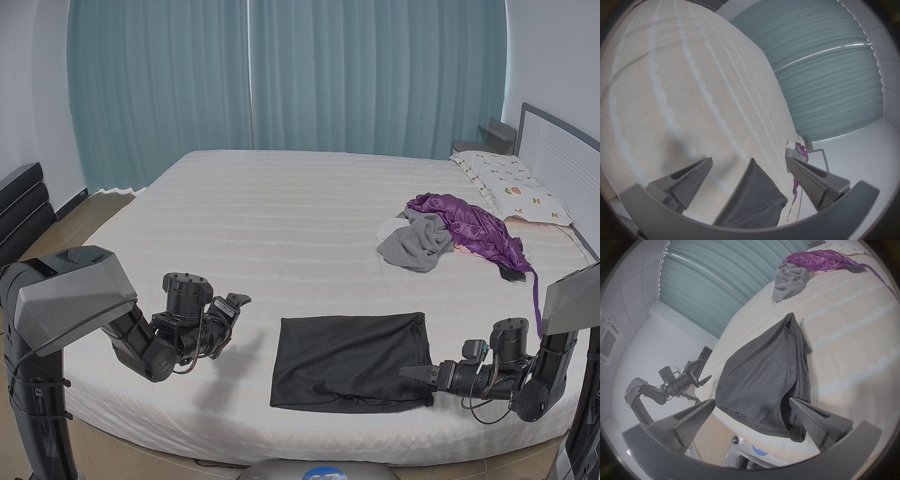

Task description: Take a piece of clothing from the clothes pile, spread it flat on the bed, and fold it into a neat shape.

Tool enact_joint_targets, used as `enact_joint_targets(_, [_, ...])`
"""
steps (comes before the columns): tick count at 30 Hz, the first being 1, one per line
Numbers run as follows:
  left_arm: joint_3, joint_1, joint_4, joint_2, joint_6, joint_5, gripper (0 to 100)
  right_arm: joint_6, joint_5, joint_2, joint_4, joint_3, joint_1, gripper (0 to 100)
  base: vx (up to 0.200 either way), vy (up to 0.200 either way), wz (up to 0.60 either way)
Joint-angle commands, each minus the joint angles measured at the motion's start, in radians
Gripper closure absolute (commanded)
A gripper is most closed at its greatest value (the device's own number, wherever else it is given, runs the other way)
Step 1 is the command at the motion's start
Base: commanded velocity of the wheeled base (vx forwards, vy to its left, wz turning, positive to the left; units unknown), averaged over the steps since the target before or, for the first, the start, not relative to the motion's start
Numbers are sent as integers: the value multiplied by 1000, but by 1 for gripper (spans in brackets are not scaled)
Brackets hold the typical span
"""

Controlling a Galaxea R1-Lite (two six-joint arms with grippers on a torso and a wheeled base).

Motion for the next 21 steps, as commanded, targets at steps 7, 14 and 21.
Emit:
enact_joint_targets(7, [3,0,0,6,2,0,0,-3,-1,31,0,3,1,0,0,0,0])
enact_joint_targets(14, [3,2,0,6,2,0,0,-66,-9,25,3,21,-14,100,0,0,0])
enact_joint_targets(21, [3,2,0,8,5,0,0,-141,-10,20,4,58,-51,100,0,0,0])
